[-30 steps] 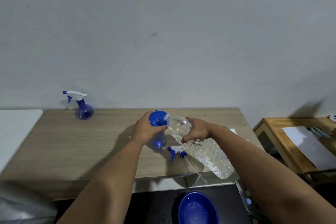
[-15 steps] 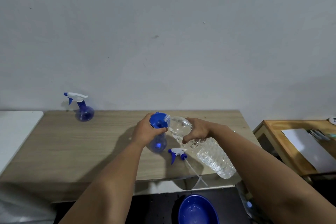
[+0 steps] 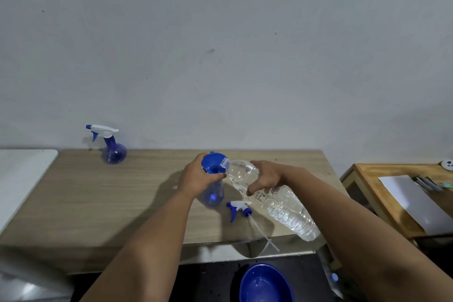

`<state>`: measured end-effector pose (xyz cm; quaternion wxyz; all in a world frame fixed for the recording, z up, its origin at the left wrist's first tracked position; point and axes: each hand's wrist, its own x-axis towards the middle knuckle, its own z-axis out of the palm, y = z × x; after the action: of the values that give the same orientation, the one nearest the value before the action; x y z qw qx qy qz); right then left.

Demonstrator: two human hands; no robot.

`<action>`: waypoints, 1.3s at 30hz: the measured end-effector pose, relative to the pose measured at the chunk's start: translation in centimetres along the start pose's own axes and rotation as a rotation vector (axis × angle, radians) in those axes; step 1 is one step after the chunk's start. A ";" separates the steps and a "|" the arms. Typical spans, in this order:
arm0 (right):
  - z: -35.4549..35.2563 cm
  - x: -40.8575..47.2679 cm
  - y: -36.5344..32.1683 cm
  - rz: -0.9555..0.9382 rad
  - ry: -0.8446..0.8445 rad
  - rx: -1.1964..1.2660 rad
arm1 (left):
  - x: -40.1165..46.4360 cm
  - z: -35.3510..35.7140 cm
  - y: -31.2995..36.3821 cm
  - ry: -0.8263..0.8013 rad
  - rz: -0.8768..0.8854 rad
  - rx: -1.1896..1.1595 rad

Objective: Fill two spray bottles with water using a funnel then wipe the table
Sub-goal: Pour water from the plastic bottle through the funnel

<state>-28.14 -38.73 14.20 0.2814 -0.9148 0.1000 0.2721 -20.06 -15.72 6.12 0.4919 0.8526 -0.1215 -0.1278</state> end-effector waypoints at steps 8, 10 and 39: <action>-0.1 0.1 -0.2 0.027 -0.013 -0.019 | 0.1 0.0 0.0 0.002 -0.003 0.008; -0.1 -0.2 -0.3 0.027 -0.015 -0.021 | 0.2 0.0 0.0 0.000 -0.004 0.010; -0.4 -0.9 -0.6 0.042 -0.030 -0.037 | 0.4 0.1 -0.3 0.008 0.039 0.027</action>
<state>-28.53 -38.48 15.24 0.2603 -0.9133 0.1098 0.2932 -19.72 -15.77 5.82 0.4834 0.8570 -0.1378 -0.1134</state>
